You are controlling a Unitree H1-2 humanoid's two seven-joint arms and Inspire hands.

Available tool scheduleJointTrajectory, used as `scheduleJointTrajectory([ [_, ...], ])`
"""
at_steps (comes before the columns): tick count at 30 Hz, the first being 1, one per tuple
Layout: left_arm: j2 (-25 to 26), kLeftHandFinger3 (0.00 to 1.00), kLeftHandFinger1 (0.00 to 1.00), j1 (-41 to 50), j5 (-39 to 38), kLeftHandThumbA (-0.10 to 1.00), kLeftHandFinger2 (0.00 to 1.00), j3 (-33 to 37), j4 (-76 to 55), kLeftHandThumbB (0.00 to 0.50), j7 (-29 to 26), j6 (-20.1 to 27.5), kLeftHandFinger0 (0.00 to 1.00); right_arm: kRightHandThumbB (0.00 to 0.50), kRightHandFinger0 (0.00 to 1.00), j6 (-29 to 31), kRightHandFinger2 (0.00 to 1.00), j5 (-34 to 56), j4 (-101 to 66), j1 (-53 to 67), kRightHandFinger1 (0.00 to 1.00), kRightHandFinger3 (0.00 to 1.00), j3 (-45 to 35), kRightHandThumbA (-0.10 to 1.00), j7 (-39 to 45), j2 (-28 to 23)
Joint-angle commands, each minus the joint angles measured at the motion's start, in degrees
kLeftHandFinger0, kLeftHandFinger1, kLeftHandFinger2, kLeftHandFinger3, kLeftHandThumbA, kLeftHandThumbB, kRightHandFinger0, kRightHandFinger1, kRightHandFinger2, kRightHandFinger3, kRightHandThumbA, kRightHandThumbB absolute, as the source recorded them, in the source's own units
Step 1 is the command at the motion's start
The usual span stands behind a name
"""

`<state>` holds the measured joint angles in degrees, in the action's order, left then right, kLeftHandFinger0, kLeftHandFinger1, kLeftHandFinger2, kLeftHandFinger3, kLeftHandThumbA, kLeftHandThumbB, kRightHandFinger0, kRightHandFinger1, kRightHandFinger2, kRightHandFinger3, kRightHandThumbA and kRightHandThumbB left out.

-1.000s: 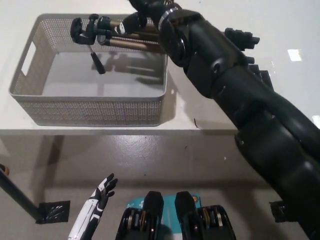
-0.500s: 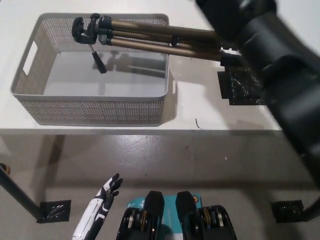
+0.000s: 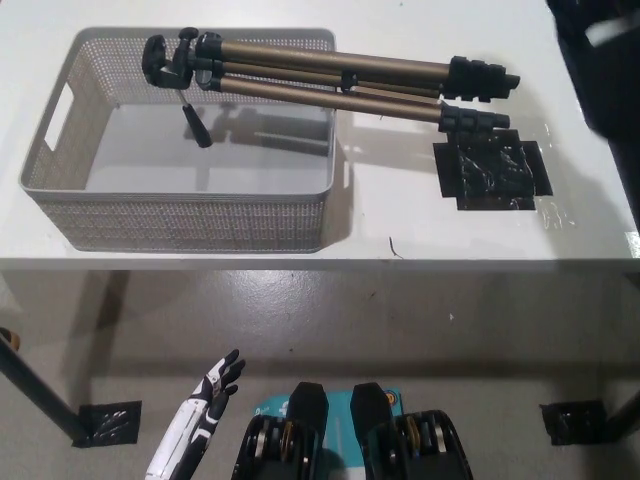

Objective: The robot uses its right hand to pick the tripod on the desk and places it into a rectangular container on the left.

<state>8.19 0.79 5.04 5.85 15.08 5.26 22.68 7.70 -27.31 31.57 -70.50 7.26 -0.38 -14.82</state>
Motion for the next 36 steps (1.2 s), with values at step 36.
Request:
scheduleJointTrajectory([
  [36,1.8,1.00,1.00,-1.4,-0.6,1.00,1.00,-1.7,-1.1,0.282,0.0,1.2,1.00,0.392,1.00,15.2,1.00,39.0,-38.5,75.4,1.00,1.00,-1.9,1.00,6.6,12.5],
])
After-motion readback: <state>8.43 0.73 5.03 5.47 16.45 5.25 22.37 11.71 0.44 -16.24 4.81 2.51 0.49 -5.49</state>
